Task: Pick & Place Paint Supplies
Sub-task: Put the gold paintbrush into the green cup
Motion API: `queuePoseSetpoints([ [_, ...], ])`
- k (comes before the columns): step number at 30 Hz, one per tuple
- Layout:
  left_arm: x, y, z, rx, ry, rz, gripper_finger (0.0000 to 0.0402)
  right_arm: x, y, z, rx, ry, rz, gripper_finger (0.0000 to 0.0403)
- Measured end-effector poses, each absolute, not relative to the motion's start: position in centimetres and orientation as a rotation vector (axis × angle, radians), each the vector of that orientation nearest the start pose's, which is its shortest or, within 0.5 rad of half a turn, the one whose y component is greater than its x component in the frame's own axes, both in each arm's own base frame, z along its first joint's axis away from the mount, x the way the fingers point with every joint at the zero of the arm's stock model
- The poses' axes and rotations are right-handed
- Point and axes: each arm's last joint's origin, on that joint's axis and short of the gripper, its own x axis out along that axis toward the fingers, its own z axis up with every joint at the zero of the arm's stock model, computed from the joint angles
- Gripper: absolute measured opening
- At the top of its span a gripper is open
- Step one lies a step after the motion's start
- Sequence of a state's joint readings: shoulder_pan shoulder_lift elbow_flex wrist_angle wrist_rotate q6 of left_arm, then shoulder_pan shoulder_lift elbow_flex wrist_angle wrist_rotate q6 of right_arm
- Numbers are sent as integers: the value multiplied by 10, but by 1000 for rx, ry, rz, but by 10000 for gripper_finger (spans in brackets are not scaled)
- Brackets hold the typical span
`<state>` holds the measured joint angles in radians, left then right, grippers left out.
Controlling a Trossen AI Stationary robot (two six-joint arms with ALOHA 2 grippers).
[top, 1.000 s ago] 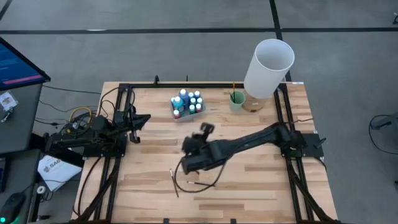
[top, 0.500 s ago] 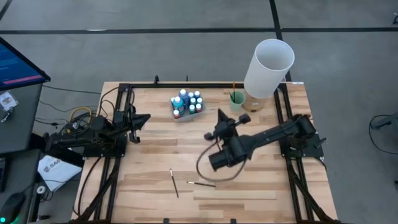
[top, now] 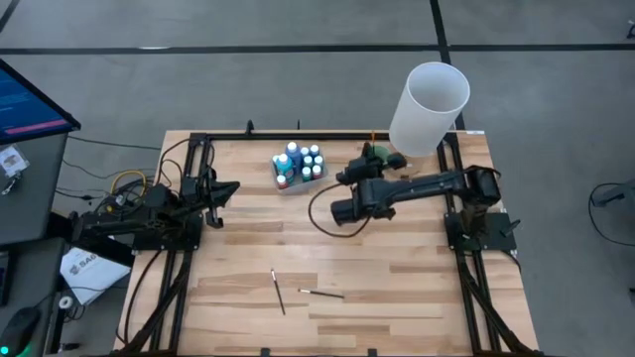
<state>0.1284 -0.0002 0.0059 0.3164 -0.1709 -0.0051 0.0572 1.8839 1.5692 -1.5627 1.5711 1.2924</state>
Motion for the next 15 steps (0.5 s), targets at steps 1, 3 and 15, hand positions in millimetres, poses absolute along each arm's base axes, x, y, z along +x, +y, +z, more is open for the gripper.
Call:
queuePoseSetpoints([
  [1, 91, 17, 195, -12, -324, 296, 2, 334, -13, 271, -468, 446, -1476, 0],
  [3, 91, 17, 195, -12, -324, 296, 2, 334, -19, 271, -481, 467, -1489, 0],
  [15, 91, 17, 195, -12, -325, 296, 2, 346, -13, 281, -526, 624, -1427, 0],
])
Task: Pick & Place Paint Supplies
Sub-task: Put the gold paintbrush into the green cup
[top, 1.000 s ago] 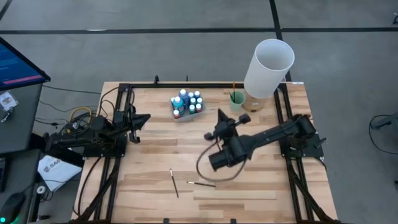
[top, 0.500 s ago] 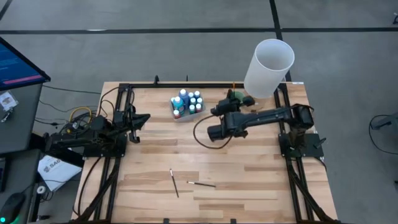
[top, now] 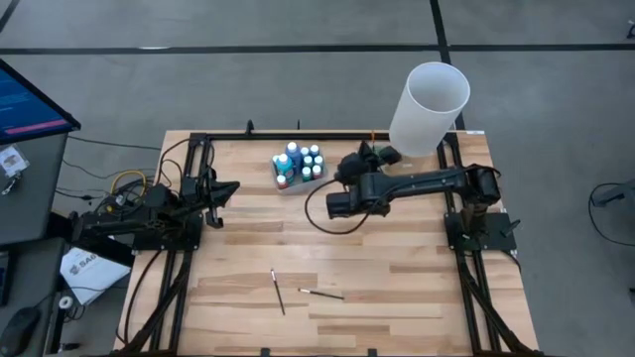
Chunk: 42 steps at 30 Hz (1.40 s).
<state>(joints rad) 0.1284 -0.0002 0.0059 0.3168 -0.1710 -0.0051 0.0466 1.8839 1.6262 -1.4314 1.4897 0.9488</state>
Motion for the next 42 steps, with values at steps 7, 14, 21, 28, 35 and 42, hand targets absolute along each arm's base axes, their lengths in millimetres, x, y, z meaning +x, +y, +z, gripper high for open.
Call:
queuePoseSetpoints([
  [7, 91, 17, 195, -12, -324, 296, 2, 382, -18, 278, -489, 852, -1160, 0],
  [14, 91, 17, 195, -12, -325, 296, 2, 427, -27, 296, -524, 659, -739, 0],
  [21, 91, 17, 196, -12, -325, 296, 2, 397, -41, 305, -492, 428, -798, 0],
  [28, 90, 17, 196, -12, -327, 296, 2, 328, -40, 282, -478, 67, -993, 0],
  [35, 90, 17, 196, -12, -330, 296, 2, 304, -45, 268, -586, 79, -1164, 0],
  [42, 90, 17, 196, -12, -331, 295, 2, 308, -64, 242, -578, 141, -1201, 0],
])
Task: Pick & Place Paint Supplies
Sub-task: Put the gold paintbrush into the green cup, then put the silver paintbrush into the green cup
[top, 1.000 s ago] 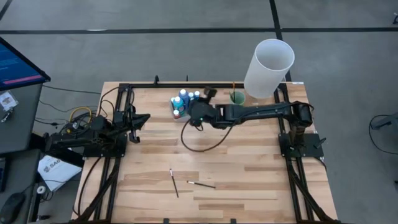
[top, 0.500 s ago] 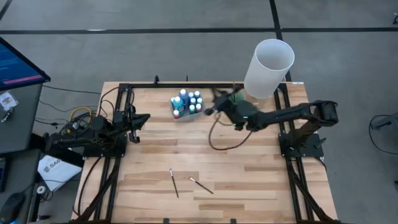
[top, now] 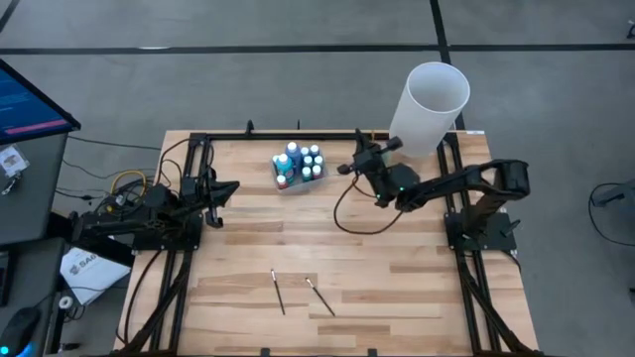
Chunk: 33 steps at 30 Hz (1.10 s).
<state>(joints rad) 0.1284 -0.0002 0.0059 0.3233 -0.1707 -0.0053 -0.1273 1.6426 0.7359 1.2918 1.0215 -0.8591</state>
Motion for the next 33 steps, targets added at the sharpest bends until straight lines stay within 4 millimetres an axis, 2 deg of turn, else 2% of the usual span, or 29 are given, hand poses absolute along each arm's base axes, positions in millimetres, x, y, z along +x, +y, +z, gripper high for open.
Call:
queuePoseSetpoints([
  [6, 90, 17, 196, -12, -332, 295, 2, 310, -82, 218, -553, 152, -1248, 0],
  [18, 90, 17, 196, -12, -332, 295, 2, 310, -84, 210, -527, 192, -1311, 3],
  [29, 90, 17, 196, -12, -332, 296, 2, 309, -80, 209, -504, 215, -1352, 82],
  [33, 90, 17, 196, -12, -332, 295, 2, 312, -65, 218, -486, 184, -1328, 110],
])
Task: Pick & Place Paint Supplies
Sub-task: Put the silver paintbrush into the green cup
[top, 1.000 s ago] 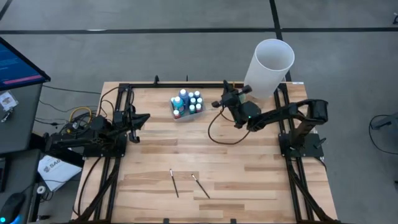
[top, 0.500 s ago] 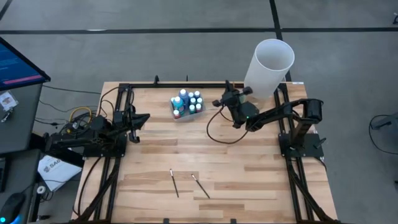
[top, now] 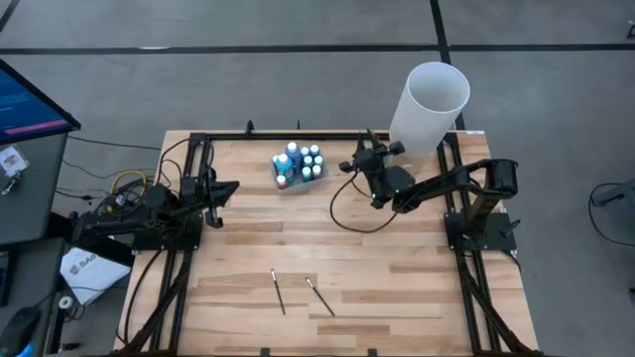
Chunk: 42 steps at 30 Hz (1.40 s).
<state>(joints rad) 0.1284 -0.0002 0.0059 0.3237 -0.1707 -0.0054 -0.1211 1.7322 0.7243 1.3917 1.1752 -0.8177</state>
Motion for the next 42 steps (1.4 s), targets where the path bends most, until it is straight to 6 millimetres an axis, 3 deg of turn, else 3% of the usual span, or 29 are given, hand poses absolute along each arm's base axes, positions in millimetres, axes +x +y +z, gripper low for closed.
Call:
queuePoseSetpoints([
  [5, 90, 17, 196, -12, -332, 296, 2, 332, -14, 241, -455, 201, -1263, 150],
  [10, 90, 17, 196, -12, -332, 296, 2, 371, 53, 251, -436, 288, -1092, 179],
  [13, 90, 17, 196, -12, -332, 296, 2, 389, 89, 258, -281, 262, -913, 182],
  [16, 90, 17, 196, -12, -332, 295, 2, 410, 110, 255, -107, 331, -704, 178],
  [22, 90, 17, 196, -12, -334, 295, 2, 449, 134, 233, 119, 631, -452, 170],
  [29, 90, 17, 197, -13, -341, 295, 2, 481, 137, 198, 351, 1053, -398, 190],
  [37, 90, 17, 198, -13, -348, 296, 2, 487, 137, 159, 438, 1377, -418, 209],
  [42, 90, 17, 198, -12, -349, 295, 2, 485, 143, 158, 491, 1407, -368, 217],
])
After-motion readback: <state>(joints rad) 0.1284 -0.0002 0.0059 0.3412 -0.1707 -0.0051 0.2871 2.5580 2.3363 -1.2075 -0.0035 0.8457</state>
